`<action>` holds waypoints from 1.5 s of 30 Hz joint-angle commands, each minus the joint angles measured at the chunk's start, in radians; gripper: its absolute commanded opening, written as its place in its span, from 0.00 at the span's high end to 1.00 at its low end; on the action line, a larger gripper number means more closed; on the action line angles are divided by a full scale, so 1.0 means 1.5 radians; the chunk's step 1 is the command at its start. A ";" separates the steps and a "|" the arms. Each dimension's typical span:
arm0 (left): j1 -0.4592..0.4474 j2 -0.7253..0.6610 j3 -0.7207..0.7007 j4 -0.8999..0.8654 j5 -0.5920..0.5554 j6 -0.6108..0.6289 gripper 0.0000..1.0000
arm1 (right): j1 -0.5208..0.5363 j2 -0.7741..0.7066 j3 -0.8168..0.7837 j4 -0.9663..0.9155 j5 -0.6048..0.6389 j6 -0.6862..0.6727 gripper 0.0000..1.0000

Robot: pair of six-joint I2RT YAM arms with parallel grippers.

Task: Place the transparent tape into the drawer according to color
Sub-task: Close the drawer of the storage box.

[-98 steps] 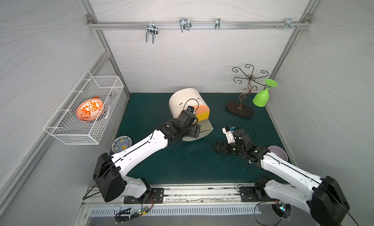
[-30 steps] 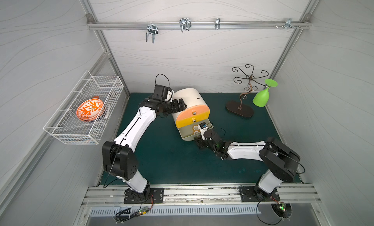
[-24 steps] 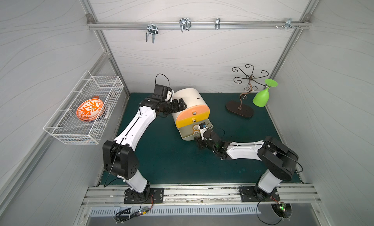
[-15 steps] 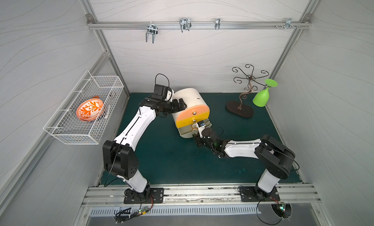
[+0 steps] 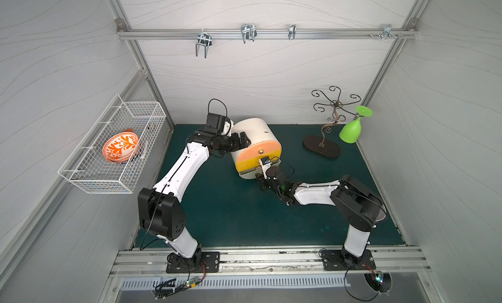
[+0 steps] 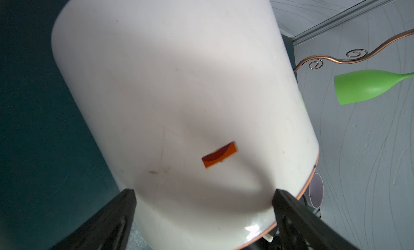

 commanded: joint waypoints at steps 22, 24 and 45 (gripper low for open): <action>0.004 0.023 0.024 -0.015 0.025 0.020 0.00 | -0.009 0.061 0.056 0.062 0.007 -0.017 0.54; 0.004 0.023 0.025 -0.016 0.025 0.020 0.00 | -0.009 0.062 0.059 0.060 0.006 -0.019 0.54; 0.011 -0.236 -0.221 0.144 -0.122 0.043 0.00 | -0.024 -0.285 -0.106 -0.216 -0.064 0.013 0.01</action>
